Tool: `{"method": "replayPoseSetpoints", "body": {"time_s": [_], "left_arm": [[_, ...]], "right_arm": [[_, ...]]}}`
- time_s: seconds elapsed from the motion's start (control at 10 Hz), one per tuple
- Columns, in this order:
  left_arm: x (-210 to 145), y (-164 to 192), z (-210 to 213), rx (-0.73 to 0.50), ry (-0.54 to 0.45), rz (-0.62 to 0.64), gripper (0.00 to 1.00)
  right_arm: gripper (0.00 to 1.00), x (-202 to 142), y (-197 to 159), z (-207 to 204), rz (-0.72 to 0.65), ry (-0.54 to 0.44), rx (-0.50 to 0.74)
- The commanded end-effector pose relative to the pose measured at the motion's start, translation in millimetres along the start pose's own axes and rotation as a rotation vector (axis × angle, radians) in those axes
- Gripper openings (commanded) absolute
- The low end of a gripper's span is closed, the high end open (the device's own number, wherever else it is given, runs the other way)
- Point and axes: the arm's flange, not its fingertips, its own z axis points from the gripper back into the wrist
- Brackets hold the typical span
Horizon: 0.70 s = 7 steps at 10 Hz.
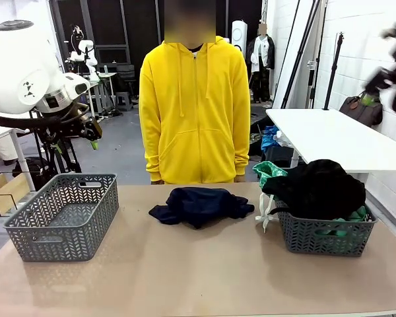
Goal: Sort the tops and bottoms.
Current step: Lift clothes from the center of the table with your right hand.
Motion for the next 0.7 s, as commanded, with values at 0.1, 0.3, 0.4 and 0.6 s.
{"method": "replayPoseSetpoints", "body": {"time_s": [0.1,0.3,0.4,0.6], "left_arm": [[-4.5,1.0,-0.2,-0.006,-0.015,0.019,1.00],[-4.5,1.0,-0.2,-0.006,-0.015,0.019,1.00],[-4.5,1.0,-0.2,-0.006,-0.015,0.019,1.00],[-4.5,1.0,-0.2,-0.006,-0.015,0.019,1.00]], "right_arm": [[1.00,45.2,71.1,-35.6,0.336,0.138,0.272],[1.00,60.9,126.2,-82.0,0.419,0.300,0.356],[1.00,59.5,153.2,-113.6,0.470,0.325,0.323],[1.00,44.8,153.1,-100.4,0.412,0.276,0.363]]}}
